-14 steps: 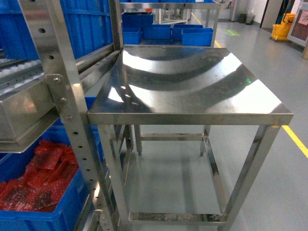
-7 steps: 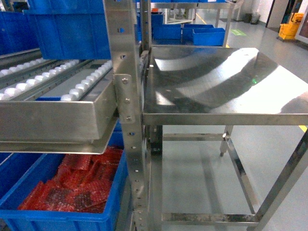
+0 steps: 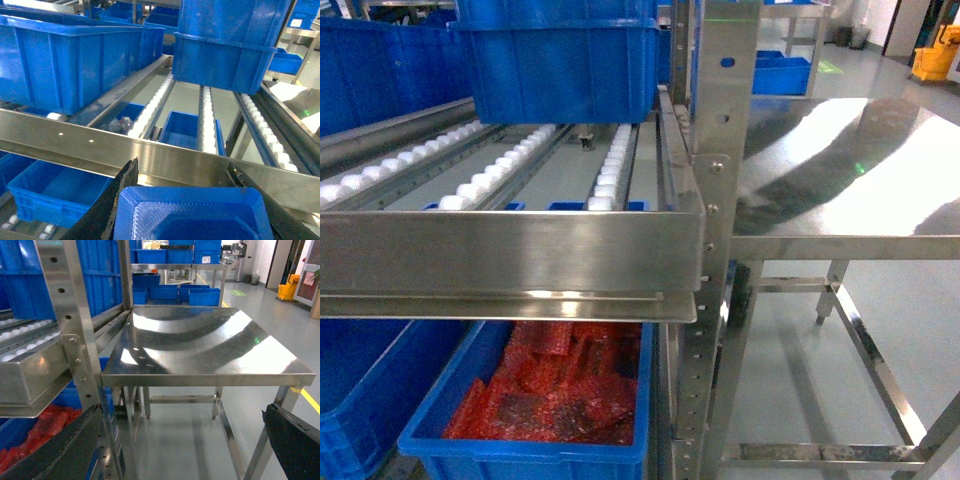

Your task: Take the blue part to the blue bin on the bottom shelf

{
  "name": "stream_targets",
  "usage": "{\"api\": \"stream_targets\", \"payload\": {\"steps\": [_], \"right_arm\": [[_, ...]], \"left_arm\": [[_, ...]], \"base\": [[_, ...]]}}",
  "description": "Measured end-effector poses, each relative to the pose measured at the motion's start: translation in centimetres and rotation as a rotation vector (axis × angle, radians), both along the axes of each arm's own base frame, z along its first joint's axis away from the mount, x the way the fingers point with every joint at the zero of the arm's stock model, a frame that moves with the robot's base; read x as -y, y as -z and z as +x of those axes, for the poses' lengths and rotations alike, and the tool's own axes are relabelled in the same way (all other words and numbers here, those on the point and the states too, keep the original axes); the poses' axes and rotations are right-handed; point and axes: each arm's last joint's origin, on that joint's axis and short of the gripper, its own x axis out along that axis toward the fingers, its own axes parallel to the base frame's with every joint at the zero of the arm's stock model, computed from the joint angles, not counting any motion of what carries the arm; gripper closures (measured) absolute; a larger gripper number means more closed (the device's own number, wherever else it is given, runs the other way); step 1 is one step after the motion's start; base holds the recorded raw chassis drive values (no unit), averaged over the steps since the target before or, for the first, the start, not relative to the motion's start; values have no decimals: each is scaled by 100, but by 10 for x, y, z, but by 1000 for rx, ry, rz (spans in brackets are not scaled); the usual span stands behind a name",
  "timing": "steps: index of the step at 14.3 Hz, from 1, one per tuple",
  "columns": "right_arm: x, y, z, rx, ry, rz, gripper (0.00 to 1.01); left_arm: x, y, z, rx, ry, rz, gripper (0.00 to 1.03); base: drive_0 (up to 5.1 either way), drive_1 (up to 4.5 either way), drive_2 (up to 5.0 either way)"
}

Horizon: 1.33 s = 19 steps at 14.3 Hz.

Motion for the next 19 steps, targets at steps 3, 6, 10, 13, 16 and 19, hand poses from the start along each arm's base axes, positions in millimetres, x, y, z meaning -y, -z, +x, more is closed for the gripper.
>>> {"api": "stream_targets", "payload": {"steps": [3, 6, 10, 13, 16, 19], "right_arm": [[0, 0, 0, -1, 0, 0, 3], [0, 0, 0, 2, 0, 0, 3], [0, 0, 0, 0, 0, 0, 3], [0, 0, 0, 0, 0, 0, 3], [0, 0, 0, 1, 0, 0, 3], [0, 0, 0, -2, 0, 0, 3]], "left_arm": [[0, 0, 0, 0, 0, 0, 60], [0, 0, 0, -4, 0, 1, 60], [0, 0, 0, -1, 0, 0, 60], [0, 0, 0, -2, 0, 0, 60], [0, 0, 0, -3, 0, 1, 60], [0, 0, 0, 0, 0, 0, 60]], "base": [[-503, 243, 243], [-496, 249, 249], [-506, 240, 240], [-501, 244, 244], [-497, 249, 249], [-506, 239, 239]]}}
